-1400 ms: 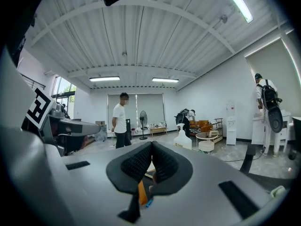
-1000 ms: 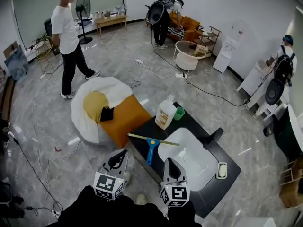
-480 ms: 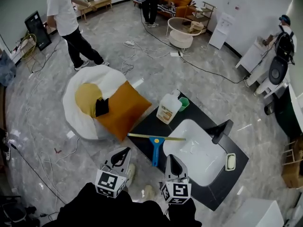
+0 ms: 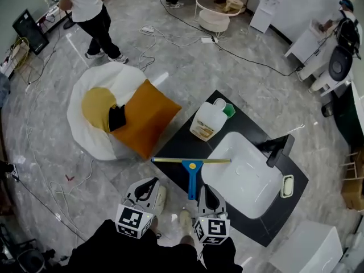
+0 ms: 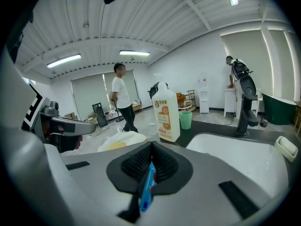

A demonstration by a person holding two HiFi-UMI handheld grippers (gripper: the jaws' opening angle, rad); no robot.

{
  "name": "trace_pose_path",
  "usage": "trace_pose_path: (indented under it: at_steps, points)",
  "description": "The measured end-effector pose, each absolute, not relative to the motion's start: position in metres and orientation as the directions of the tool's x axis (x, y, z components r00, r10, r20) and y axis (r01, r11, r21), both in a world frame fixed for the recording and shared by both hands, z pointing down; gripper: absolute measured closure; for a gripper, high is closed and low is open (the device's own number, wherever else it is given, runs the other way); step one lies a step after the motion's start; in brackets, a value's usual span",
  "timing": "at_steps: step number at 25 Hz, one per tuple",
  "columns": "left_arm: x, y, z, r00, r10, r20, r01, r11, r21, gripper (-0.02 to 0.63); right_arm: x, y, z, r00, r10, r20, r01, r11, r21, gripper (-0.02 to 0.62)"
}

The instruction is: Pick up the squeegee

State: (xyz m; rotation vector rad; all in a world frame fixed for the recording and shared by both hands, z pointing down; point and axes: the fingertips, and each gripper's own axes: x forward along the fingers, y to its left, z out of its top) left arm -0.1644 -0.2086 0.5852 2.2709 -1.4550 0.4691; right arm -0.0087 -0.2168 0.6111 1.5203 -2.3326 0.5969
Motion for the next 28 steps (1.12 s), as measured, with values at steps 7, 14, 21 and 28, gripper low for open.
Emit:
trace_pose_path:
  at_steps: [7,14,21,28]
  points:
    - [-0.173,-0.221,0.622,0.412,-0.751,0.515,-0.909,-0.379,0.175,0.581,-0.018,-0.226,0.655,-0.373,-0.770,0.517,-0.926,0.338,-0.165,0.578]
    - [-0.175,-0.222,0.635,0.424,-0.734,0.531,-0.904,-0.383,0.192,0.581,-0.024,-0.237,0.688,-0.341,-0.731,0.591,-0.938,0.303,-0.168,0.577]
    - [-0.182,-0.224,0.635,0.415,-0.738,0.533,-0.908,-0.370,0.195,0.581,-0.035,-0.247,0.715,-0.340,-0.688,0.641,-0.937,0.302,-0.173,0.409]
    - [-0.187,-0.225,0.638,0.400,-0.744,0.535,-0.915,-0.352,0.195,0.581,-0.042,-0.249,0.741,-0.338,-0.628,0.700,-0.934,0.316,-0.167,0.337]
